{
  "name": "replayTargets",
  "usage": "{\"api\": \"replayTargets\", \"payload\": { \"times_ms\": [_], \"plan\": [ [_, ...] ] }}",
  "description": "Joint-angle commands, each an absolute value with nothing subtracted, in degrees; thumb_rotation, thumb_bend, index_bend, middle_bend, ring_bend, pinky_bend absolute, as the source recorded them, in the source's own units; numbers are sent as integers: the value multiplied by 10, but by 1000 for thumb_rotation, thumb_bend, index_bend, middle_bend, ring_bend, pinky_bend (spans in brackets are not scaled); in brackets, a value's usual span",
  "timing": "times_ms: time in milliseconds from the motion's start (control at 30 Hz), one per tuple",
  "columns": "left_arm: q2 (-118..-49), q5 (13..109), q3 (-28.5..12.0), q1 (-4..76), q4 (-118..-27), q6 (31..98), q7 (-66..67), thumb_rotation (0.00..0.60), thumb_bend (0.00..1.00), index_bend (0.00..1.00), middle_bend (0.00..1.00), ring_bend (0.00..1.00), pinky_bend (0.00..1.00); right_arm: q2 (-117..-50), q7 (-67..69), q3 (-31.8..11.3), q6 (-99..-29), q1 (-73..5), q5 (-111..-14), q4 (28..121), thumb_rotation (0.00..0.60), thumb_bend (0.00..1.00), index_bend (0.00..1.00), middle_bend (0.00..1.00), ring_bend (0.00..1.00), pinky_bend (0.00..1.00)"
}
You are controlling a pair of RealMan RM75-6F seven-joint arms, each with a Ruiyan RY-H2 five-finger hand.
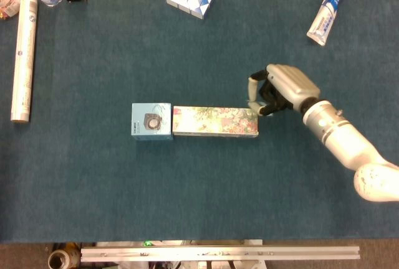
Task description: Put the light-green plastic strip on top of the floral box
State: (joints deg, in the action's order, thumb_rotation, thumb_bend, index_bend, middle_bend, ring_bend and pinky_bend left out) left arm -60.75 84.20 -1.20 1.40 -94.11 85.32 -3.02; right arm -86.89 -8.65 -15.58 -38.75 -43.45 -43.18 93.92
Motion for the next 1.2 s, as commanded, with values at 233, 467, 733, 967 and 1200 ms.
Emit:
{"api": "replayTargets", "payload": {
  "times_ms": [233, 467, 733, 967, 1200],
  "plan": [
    [-607, 845, -11, 13, -940, 856, -35, 600, 201, 104, 126, 98, 0, -866, 25, -177, -302, -466, -344, 960, 600, 335, 641, 980, 1000, 1000],
    [-605, 848, -10, 11, -940, 858, -36, 600, 201, 104, 126, 98, 0, -875, 58, -165, -301, -512, -268, 959, 600, 334, 641, 981, 1000, 1000],
    [-606, 848, -9, 9, -936, 860, -40, 600, 201, 104, 126, 98, 0, -898, 59, -147, -322, -565, -199, 930, 600, 334, 641, 982, 1000, 1000],
    [-607, 846, -10, 9, -931, 859, -45, 600, 201, 104, 126, 98, 0, -914, 56, -141, -321, -597, -174, 897, 600, 335, 631, 1000, 1000, 1000],
    [-603, 859, -6, 18, -925, 847, -49, 600, 201, 103, 126, 98, 0, -934, 59, -140, -325, -605, -186, 870, 600, 336, 631, 1000, 1000, 1000]
  ]
}}
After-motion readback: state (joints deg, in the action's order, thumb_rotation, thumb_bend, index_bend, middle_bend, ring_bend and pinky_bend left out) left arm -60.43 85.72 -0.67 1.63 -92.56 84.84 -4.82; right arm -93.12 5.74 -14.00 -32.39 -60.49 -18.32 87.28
